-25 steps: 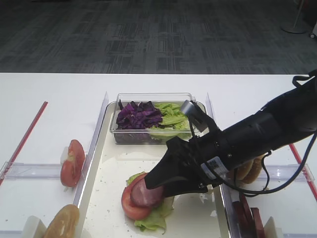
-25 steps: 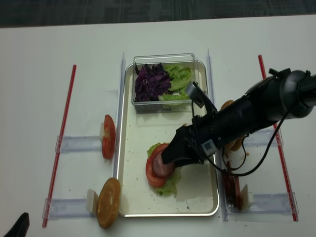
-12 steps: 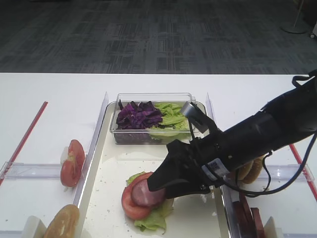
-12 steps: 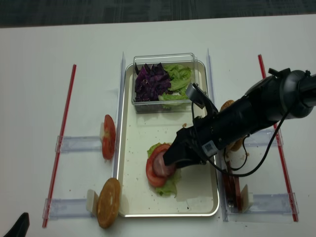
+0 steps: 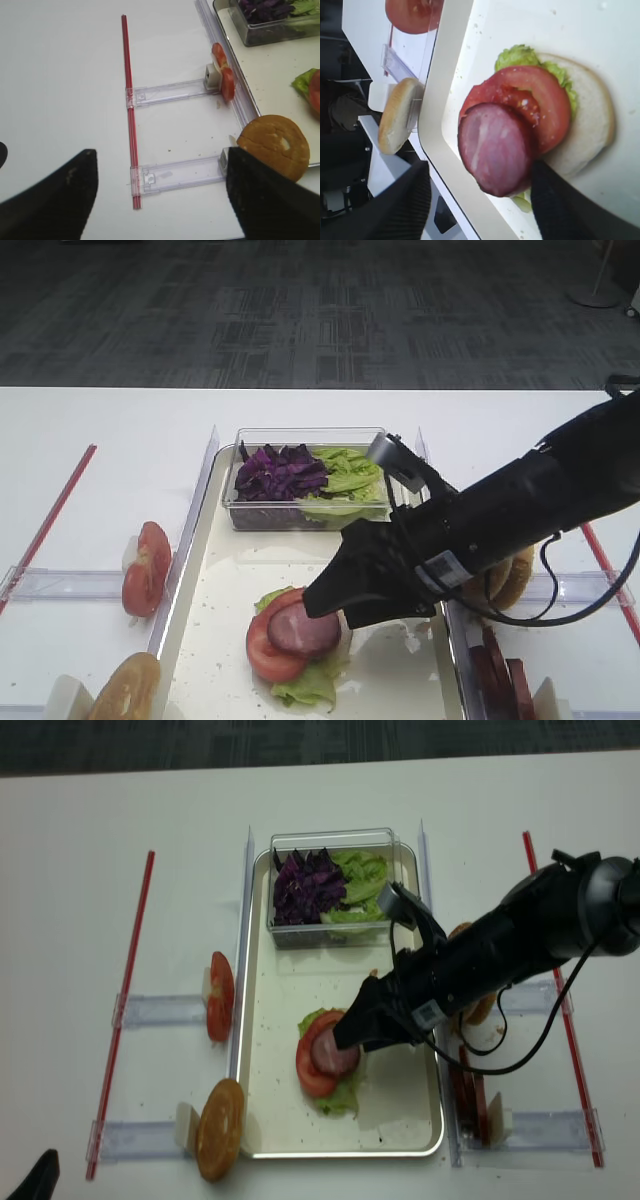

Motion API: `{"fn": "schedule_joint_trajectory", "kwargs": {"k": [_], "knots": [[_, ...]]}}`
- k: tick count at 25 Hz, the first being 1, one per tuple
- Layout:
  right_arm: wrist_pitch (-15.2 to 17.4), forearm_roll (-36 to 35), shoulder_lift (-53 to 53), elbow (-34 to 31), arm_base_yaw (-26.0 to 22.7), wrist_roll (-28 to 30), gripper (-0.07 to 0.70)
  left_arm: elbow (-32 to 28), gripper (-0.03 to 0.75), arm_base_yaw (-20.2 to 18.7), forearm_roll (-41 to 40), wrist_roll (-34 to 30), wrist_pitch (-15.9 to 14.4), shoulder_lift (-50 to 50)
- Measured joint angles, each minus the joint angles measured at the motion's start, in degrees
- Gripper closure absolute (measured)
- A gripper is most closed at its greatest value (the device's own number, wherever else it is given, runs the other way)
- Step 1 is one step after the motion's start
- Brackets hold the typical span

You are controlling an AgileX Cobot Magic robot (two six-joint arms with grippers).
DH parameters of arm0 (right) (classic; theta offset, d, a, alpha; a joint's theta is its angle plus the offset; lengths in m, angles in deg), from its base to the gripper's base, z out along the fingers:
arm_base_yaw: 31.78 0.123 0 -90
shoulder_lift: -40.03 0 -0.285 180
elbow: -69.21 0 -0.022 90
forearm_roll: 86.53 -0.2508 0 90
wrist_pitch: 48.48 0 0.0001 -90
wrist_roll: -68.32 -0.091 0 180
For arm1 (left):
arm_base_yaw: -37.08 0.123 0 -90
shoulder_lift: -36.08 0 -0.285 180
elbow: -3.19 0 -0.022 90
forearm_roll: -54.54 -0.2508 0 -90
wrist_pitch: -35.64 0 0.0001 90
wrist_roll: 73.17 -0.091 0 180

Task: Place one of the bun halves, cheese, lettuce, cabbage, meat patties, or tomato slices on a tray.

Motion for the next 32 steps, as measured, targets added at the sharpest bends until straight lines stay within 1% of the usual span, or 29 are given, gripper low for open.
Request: {"fn": "schedule_joint_trajectory", "kwargs": {"k": [5, 14, 17, 22, 25, 29, 32], "knots": [[-1.7, 4.8, -2.1, 0.0, 0.0, -3.2, 0.164, 0.0, 0.223, 0.0, 0.0, 0.0, 0.0, 0.0], [-2.1, 11.7, -7.5, 0.1, 0.0, -7.9, 0.164, 0.0, 0.223, 0.0, 0.0, 0.0, 0.0, 0.0], [-2.3, 15.3, -9.8, 0.1, 0.0, -9.9, 0.160, 0.0, 0.223, 0.0, 0.0, 0.0, 0.0, 0.0], [-2.4, 23.8, -12.8, 2.1, 0.0, -14.8, 0.123, 0.0, 0.223, 0.0, 0.0, 0.0, 0.0, 0.0], [-1.2, 28.0, -13.9, 4.0, 0.0, -17.7, 0.106, 0.0, 0.223, 0.0, 0.0, 0.0, 0.0, 0.0], [1.9, 33.2, -15.4, 7.1, 0.0, -21.7, 0.094, 0.0, 0.223, 0.0, 0.0, 0.0, 0.0, 0.0], [3.9, 38.7, -16.5, 9.5, 0.0, -26.2, 0.091, 0.0, 0.223, 0.0, 0.0, 0.0, 0.0, 0.0]]}}
